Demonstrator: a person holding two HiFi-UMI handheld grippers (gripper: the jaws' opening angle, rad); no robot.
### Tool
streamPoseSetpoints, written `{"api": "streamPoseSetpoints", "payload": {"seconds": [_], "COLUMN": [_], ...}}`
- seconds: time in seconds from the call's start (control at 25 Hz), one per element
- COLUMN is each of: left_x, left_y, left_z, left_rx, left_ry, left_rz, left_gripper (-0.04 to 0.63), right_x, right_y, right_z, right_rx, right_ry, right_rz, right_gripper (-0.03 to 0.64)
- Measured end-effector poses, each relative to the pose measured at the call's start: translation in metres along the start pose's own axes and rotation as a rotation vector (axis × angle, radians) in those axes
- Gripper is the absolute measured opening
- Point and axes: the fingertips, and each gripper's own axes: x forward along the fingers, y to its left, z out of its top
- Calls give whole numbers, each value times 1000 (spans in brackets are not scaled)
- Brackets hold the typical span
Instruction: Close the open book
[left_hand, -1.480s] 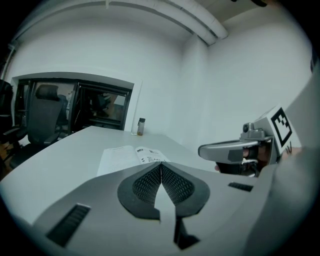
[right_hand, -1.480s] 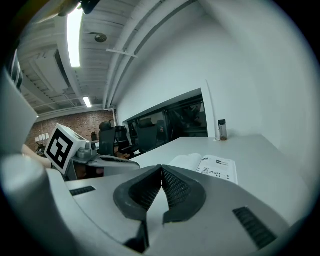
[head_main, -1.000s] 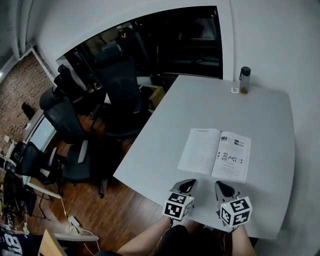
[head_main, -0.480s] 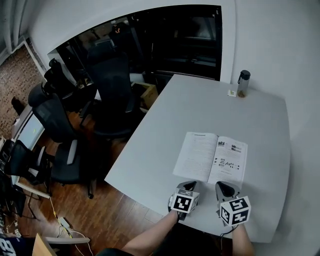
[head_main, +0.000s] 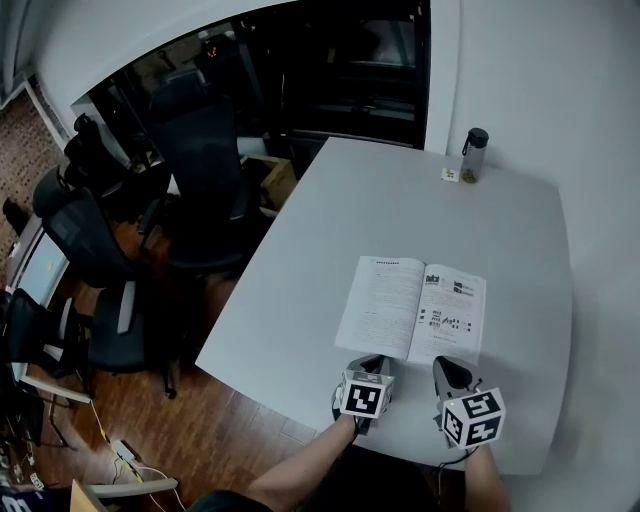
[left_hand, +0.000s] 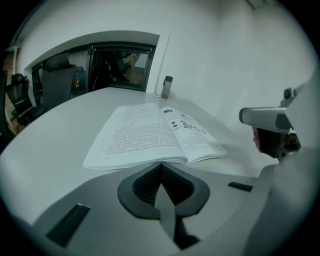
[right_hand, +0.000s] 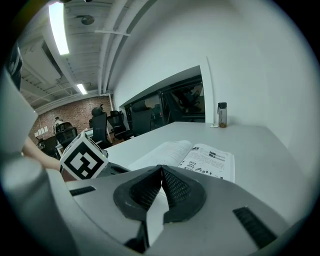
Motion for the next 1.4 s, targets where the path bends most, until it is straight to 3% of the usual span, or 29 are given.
{"api": "streamPoseSetpoints", "payload": {"seconds": [0.16,0.44,0.84,1.08,1.2,1.4], "left_x": [-6,-12,-1,14,15,-1], "left_y": [-13,-41,-91,-132,-148,-131], "left_z": [15,28,26,36,48,53], "left_rx": [72,231,353,433,444,351], "left_ry": [-73,-103,-94,-122,-151,-177], "left_rz": [-6,-26,-131,-234,-263,-243], "left_gripper": [5,5,5,5,5,5], "right_x": [3,-4,-30,-51,-67,-73], "right_y": [0,-4,-21,-39,-50,-54], "right_z": [1,3,-4,-6,-10,-9], "right_rx": [10,20,43,60,70,80], "right_ry": [-9,-23,-34,-43,-47,-46], "right_rz": [1,-17,-77,-137,-174,-184], "right_gripper": [5,5,5,5,5,5]}}
